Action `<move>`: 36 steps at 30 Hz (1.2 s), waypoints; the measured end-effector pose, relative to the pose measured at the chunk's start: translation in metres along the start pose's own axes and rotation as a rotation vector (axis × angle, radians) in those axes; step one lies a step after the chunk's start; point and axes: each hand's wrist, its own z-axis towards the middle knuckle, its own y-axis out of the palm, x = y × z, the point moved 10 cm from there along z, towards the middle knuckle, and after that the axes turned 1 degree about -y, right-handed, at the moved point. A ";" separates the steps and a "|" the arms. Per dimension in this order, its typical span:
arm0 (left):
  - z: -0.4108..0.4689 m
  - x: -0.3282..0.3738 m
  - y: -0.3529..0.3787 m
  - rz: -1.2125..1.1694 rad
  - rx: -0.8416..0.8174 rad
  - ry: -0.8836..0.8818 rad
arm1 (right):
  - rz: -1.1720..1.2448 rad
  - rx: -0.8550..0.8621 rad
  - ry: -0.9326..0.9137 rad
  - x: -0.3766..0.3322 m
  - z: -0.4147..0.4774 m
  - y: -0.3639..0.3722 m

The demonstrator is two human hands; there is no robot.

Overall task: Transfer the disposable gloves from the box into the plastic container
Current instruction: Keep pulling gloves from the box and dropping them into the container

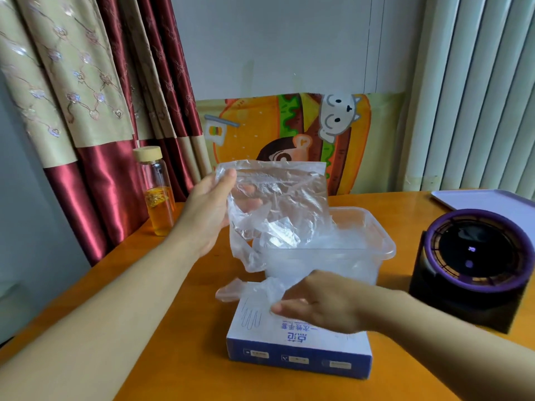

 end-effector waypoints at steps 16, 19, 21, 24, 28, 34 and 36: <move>0.007 -0.025 0.031 -0.255 -0.164 -0.154 | 0.588 0.613 0.039 0.050 -0.020 -0.120; 0.014 -0.041 0.019 -0.099 -0.205 -0.229 | 0.573 0.667 0.032 0.052 -0.026 -0.132; 0.026 -0.051 -0.011 -0.001 -0.084 -0.267 | 0.520 0.662 0.058 0.057 -0.029 -0.139; 0.043 -0.058 -0.069 0.115 0.230 -0.285 | 0.476 0.668 0.116 0.067 -0.031 -0.147; 0.036 0.008 -0.044 0.686 0.260 0.231 | 0.389 0.623 0.123 0.061 -0.023 -0.148; -0.020 -0.003 0.101 1.162 -0.405 0.579 | 0.690 0.643 0.085 0.066 -0.005 -0.142; -0.018 -0.007 0.104 1.067 -0.343 0.601 | 0.858 0.643 0.092 0.073 -0.002 -0.137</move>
